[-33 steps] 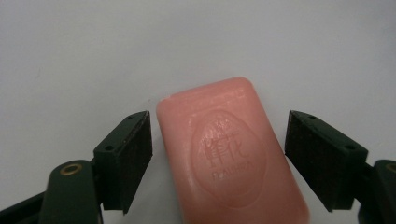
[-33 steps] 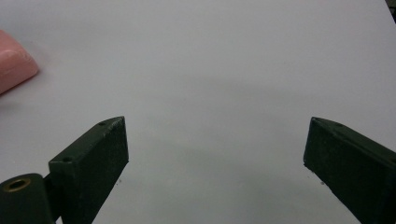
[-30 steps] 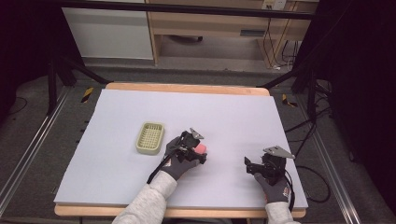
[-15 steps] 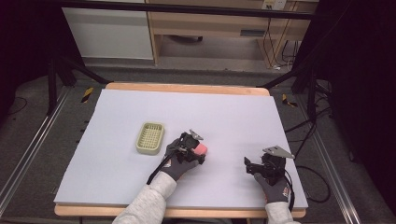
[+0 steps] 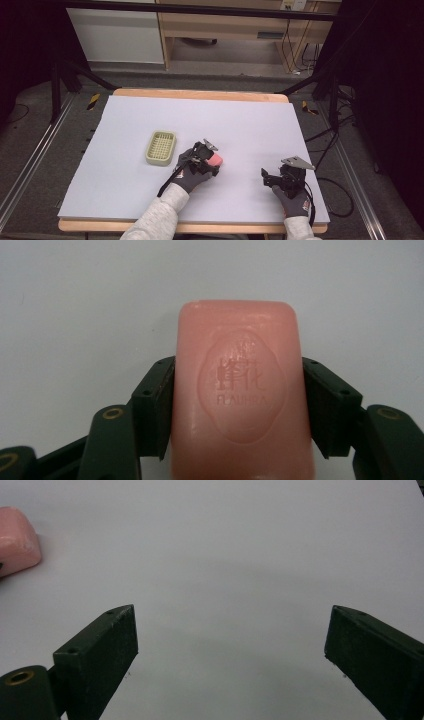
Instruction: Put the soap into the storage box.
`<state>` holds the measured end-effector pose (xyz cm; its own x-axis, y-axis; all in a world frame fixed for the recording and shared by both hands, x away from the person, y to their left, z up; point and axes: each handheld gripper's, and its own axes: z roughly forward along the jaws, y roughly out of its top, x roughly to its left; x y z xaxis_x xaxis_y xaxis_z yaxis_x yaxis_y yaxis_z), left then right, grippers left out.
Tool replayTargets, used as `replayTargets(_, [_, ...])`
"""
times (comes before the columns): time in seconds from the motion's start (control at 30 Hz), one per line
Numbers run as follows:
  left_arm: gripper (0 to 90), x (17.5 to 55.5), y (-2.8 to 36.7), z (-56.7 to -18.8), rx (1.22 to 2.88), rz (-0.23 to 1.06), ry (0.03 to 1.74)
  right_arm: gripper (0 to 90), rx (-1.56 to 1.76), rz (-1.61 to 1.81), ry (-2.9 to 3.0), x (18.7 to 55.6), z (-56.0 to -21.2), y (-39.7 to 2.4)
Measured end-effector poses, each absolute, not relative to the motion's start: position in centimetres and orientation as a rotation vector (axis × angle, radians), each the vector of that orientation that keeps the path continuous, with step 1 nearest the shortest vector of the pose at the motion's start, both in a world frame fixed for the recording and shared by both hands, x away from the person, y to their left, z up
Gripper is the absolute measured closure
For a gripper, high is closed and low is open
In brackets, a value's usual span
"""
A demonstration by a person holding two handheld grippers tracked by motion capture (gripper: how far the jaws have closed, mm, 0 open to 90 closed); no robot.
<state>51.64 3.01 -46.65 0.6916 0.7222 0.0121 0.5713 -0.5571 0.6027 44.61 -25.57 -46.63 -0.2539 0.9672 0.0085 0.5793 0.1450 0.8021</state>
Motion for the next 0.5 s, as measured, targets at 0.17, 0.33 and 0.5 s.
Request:
replayTargets(0.17, [37.1,51.6,3.0,-46.6,2.338,0.352,0.975,7.2,1.476,0.965,1.902,44.6,-46.6,-25.6])
replayTargets(0.33, [37.1,51.5,3.1,-46.3,2.337,0.357,0.973,7.1,1.475,0.964,1.902,44.6,-46.6,-25.6])
replayTargets(0.5, [37.1,51.2,3.3,-45.5,2.323,0.354,0.960,7.1,1.474,0.966,1.901,44.6,-46.6,-25.6])
